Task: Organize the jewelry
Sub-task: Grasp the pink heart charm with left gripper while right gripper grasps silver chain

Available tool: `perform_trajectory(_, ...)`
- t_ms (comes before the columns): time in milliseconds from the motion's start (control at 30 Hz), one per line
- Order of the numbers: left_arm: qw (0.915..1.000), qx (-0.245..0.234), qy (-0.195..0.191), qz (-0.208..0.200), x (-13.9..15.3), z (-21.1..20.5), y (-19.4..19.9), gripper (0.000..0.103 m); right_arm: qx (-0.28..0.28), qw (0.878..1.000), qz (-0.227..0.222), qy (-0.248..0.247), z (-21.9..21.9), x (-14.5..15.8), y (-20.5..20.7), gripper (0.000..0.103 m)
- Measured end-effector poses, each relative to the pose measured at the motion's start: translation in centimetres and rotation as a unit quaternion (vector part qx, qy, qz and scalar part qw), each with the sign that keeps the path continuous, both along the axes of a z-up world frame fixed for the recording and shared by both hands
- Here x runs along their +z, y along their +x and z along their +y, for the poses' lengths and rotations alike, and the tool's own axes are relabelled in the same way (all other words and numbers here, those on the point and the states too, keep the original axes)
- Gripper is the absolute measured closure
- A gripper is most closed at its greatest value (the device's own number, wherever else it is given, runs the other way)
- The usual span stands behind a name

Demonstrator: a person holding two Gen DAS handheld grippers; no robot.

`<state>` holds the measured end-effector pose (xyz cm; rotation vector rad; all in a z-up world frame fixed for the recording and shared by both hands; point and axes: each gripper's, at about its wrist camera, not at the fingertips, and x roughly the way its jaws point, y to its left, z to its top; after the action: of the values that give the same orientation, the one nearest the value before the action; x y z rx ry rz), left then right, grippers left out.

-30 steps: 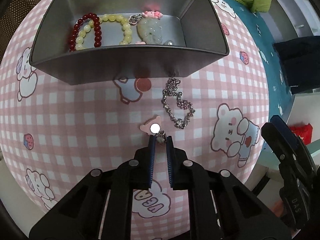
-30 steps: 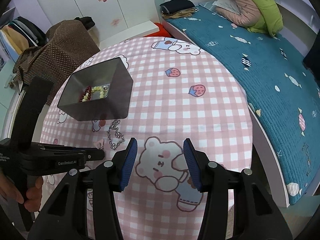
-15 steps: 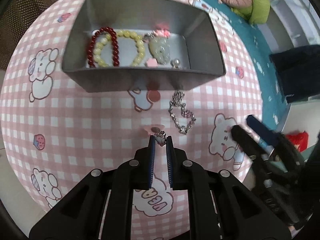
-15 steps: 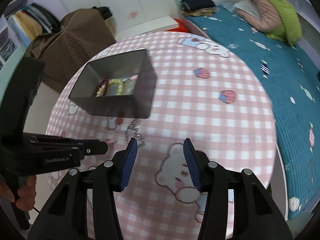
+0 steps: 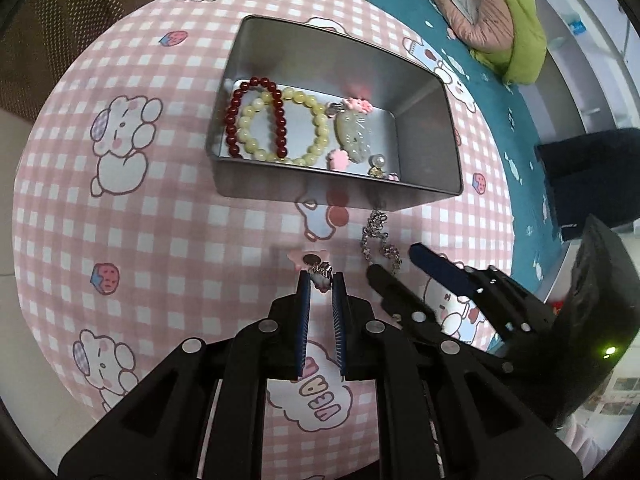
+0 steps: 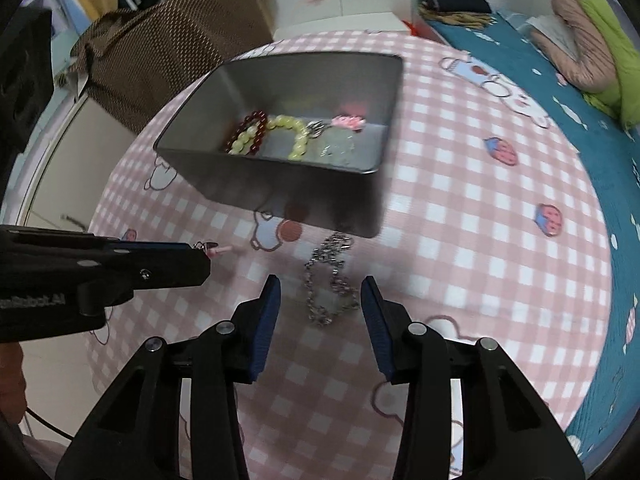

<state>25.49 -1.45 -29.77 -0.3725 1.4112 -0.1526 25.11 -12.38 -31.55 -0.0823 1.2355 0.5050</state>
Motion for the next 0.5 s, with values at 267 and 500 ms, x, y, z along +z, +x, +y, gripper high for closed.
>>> perform_trajectory(267, 1.0000, 0.008, 0.000, 0.001, -0.2, 0.9, -0.1, 0.092, 0.001, 0.997, -0.030, -0.065, 0.6, -0.8, -0.4, 0.089)
perform_trajectory(500, 0.9999, 0.010, -0.002, -0.005, 0.3, 1.9, -0.5, 0.092, -0.062, 0.998, 0.017, -0.001, -2.6, -0.7, 0.0, 0.097)
